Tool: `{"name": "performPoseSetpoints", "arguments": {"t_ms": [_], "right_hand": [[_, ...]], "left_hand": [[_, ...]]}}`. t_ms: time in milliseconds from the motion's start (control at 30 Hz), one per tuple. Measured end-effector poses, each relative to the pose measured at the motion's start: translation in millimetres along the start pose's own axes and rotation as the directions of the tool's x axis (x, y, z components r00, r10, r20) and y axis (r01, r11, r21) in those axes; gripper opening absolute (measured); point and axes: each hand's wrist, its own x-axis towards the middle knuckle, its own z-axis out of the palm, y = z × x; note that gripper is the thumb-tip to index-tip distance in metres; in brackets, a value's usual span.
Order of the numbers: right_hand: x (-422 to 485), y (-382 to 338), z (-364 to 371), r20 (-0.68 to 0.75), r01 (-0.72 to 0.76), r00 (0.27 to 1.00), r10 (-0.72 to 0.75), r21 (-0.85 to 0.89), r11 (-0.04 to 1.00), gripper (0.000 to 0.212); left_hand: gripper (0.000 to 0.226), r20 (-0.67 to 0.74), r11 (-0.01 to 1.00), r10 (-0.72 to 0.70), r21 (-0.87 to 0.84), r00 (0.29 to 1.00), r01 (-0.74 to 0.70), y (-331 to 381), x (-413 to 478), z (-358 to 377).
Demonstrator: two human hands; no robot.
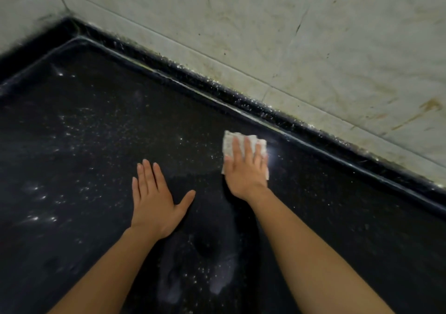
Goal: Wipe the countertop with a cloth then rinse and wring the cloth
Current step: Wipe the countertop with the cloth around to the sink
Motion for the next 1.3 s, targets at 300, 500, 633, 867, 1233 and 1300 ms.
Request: {"name": "performPoseSetpoints", "arguments": {"t_ms": [300, 500, 633, 867, 1233, 1300], "right_hand": [[13, -54, 10, 0.147, 0.467, 0.882, -0.447, -0.156, 0.87, 0.056], [8, 32, -9, 0.017, 0.228, 0.973, -0.228, -0.152, 0.962, 0.054], [-6, 105, -28, -0.09, -0.115, 0.99, 0.107, -0.089, 0.989, 0.055], [-16, 118, -28, -0.15, -0.501, 0.838, 0.525, 0.169, 0.849, 0.058], [48, -10, -13, -0.091, -0.175, 0.98, 0.176, 0.014, 0.984, 0.06], [62, -33, -13, -0.073, -0.089, 0.993, 0.089, 0.005, 0.996, 0.06]], "left_hand": [[0.116, 0.056, 0.999, -0.016, 0.028, 0.998, 0.014, 2, 1, -5], [0.108, 0.108, 1.0, -0.011, 0.024, 0.994, 0.008, 1, -2, -12], [0.108, 0.12, 0.999, -0.003, 0.032, 0.993, -0.001, 1, -2, -13], [0.109, 0.104, 1.0, -0.005, 0.012, 0.995, 0.004, 3, -2, -12], [0.11, 0.045, 1.0, -0.007, -0.003, 0.999, 0.007, 2, 0, -7], [0.112, 0.03, 1.0, -0.008, 0.001, 1.0, 0.008, 1, 1, -5]]}}
